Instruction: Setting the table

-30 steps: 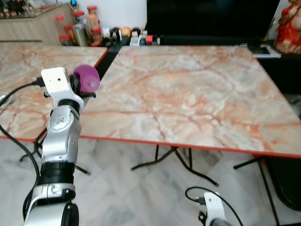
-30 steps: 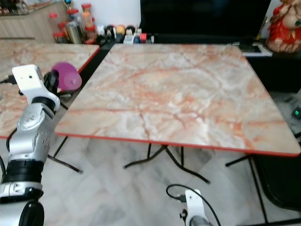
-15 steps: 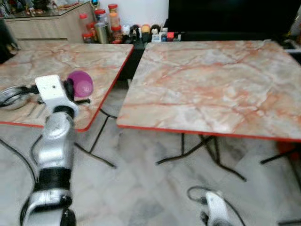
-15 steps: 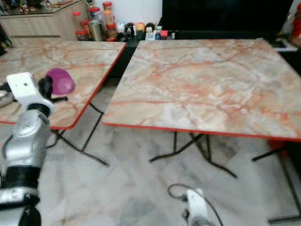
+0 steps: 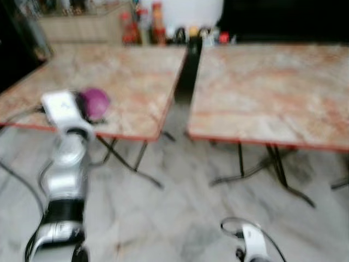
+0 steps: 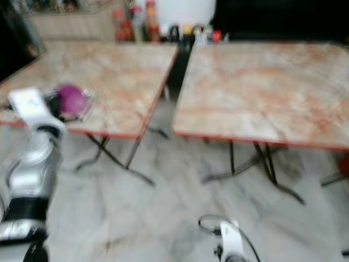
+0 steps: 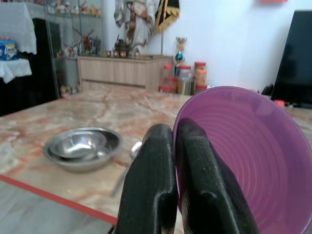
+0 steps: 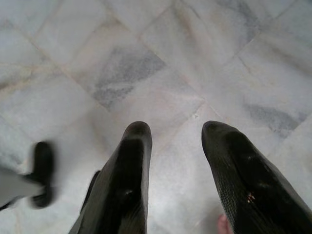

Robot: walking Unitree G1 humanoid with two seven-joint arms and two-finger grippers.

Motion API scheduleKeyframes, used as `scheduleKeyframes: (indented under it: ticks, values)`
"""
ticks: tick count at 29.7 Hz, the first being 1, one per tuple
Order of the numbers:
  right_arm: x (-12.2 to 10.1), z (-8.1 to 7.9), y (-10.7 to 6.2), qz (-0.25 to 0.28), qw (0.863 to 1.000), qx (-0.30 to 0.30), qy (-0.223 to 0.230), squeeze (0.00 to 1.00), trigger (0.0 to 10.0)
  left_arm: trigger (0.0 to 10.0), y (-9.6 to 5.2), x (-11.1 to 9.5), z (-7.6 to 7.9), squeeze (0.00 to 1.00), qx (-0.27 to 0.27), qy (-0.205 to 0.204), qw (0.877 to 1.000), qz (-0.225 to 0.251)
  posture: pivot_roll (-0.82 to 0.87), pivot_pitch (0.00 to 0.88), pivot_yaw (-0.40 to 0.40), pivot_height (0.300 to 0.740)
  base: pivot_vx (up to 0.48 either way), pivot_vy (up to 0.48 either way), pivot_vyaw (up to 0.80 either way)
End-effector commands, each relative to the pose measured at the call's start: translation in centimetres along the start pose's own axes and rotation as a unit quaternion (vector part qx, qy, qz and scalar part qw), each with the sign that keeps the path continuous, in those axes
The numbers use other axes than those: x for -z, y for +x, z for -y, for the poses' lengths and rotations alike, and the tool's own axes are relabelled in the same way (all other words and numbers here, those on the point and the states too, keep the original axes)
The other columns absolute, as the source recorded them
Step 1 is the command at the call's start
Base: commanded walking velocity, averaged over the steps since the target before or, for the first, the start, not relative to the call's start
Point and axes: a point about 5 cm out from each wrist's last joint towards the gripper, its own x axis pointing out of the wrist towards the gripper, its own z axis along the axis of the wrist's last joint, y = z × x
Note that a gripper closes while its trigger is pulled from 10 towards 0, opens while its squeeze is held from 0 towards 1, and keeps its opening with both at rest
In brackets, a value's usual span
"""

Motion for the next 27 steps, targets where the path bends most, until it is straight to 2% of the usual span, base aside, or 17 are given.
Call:
scheduleKeyframes:
  ticks: [1,27]
  values:
    - [-0.74,-0.77,0.06,0.012,1.0,-0.008,0.006,0.0,10.0,10.0,0.25,-0.69,-0.83,0.0,-0.013,0.011,1.0,0.013,0.05,0.0,0.024,0.74,0.0,0.48,0.0]
    - [-0.88,-0.83,0.06,0.02,1.0,-0.009,0.005,0.0,10.0,10.0,0.55,-1.34,-0.34,0.0,0.0,0.014,1.0,0.022,0.07,0.0,0.022,0.74,0.0,0.48,-0.03]
